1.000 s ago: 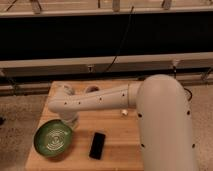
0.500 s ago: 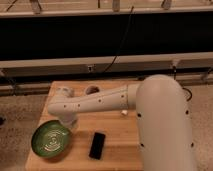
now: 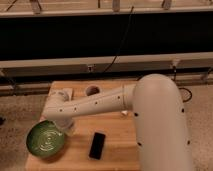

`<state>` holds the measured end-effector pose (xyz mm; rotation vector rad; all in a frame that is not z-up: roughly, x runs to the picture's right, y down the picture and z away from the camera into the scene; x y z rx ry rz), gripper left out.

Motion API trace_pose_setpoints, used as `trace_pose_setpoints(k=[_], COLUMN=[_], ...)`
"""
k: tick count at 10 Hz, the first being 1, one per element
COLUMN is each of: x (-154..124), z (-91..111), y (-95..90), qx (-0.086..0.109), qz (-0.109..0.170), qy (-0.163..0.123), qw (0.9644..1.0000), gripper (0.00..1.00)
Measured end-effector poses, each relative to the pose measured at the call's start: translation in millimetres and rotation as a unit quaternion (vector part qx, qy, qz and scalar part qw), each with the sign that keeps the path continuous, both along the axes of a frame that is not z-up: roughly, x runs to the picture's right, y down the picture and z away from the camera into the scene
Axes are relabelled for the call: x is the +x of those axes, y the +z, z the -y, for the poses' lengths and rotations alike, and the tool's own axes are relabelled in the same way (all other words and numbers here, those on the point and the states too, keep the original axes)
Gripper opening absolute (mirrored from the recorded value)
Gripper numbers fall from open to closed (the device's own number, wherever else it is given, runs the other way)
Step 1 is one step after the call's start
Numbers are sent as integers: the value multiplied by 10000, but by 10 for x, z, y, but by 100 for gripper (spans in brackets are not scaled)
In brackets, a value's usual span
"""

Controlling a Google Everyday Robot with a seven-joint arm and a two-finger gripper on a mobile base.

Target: Push the ceramic bowl across the table

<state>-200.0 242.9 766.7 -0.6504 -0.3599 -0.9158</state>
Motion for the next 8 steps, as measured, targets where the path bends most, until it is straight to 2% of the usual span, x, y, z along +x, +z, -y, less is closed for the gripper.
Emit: trace_pose_setpoints(k=[4,8], x=[-214,-305], z=[-101,-154], y=[-110,-179], qx=[-16,-19], qz=[291,412], qy=[-290,-431], qw=[9992,9982], gripper=[2,2])
